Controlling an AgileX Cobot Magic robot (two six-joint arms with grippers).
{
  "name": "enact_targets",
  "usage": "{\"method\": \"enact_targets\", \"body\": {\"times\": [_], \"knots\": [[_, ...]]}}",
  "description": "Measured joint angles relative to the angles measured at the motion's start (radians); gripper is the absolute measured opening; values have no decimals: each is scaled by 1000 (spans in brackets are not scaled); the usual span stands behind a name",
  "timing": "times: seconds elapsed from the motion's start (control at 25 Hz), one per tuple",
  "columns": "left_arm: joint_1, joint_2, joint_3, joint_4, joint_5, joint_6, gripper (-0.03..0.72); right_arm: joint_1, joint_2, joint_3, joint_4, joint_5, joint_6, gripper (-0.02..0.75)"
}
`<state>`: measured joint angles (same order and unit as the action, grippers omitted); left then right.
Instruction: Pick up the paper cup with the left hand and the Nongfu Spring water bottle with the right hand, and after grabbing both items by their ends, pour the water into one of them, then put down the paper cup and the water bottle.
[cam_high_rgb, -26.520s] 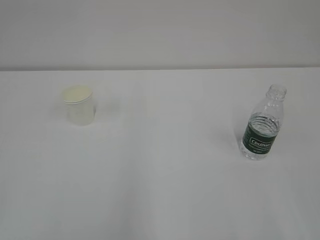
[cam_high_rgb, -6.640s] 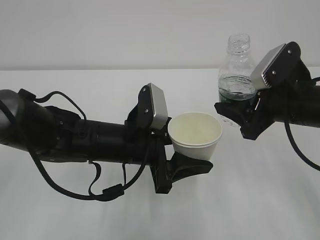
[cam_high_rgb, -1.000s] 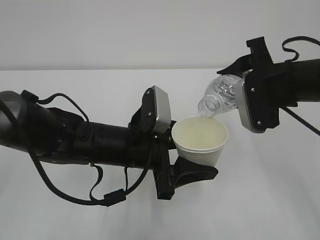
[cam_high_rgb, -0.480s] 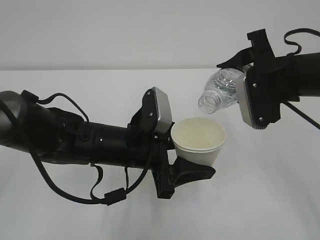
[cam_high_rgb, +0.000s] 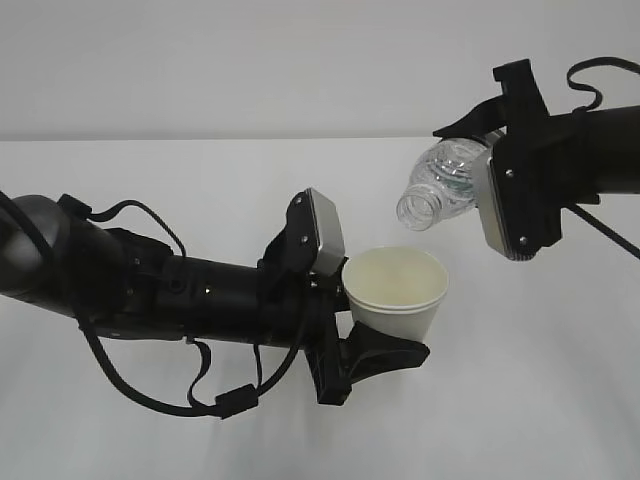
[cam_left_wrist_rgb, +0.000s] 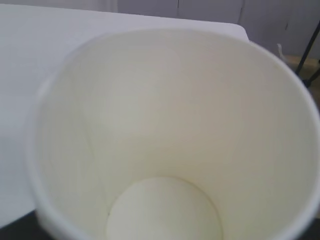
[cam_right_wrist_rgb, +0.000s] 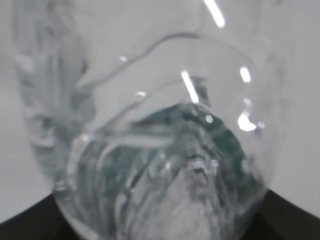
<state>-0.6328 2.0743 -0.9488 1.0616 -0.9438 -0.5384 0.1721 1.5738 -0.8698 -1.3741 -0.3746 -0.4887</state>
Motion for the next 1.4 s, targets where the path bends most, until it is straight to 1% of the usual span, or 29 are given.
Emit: {"method": "enact_targets", "body": {"times": [0.4,0.64,1.4], "knots": [[0,0,0,-10,-45,0,463,0,0,0,-31,7,-11,480],[0,0,0,27,-44,0,463,0,0,0,-41,18,-15,480],[0,0,0,50,-62,-2,463,0,0,-17,-77,40,-30,480]]}}
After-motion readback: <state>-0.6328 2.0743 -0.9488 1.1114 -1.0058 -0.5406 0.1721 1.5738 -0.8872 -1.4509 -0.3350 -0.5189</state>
